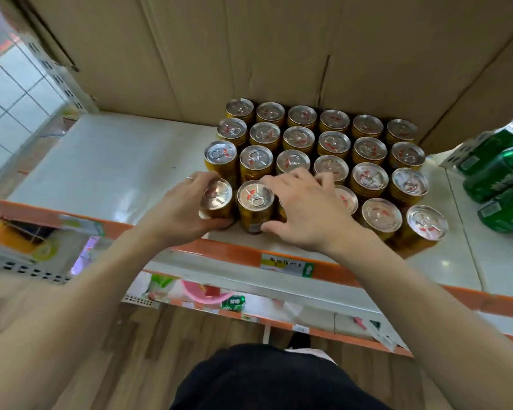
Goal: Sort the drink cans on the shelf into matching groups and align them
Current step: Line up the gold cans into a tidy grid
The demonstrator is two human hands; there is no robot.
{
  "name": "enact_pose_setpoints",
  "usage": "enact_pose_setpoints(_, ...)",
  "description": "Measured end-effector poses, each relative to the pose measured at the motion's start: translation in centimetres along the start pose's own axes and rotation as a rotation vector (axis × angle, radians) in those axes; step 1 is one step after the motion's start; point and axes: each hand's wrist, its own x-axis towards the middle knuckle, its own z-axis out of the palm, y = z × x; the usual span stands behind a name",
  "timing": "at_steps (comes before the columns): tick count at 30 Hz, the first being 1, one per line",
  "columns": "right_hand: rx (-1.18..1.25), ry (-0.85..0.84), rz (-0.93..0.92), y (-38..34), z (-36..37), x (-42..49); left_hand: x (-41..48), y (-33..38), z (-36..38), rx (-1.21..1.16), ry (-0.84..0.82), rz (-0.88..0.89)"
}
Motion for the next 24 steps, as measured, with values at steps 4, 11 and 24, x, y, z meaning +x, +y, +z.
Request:
enact_pose_setpoints(4, -0.021, -0.063, 0.126, -1.7, 1.1, 1.3, 1.3, -1.1, -1.8, 0.004, -0.070, 0.119)
enact_pose_setpoints(11, -0.070, 0.113, 0.278, -3.8, 2.3, 2.6, 1.2, -3.4, -1.4, -0.169, 0.013, 0.114)
enact_pose_setpoints(24, -0.074, 0.117, 0.509, -1.7, 0.5, -1.1, 0.7, -2.9, -0.7, -0.251, 0.095, 0.039)
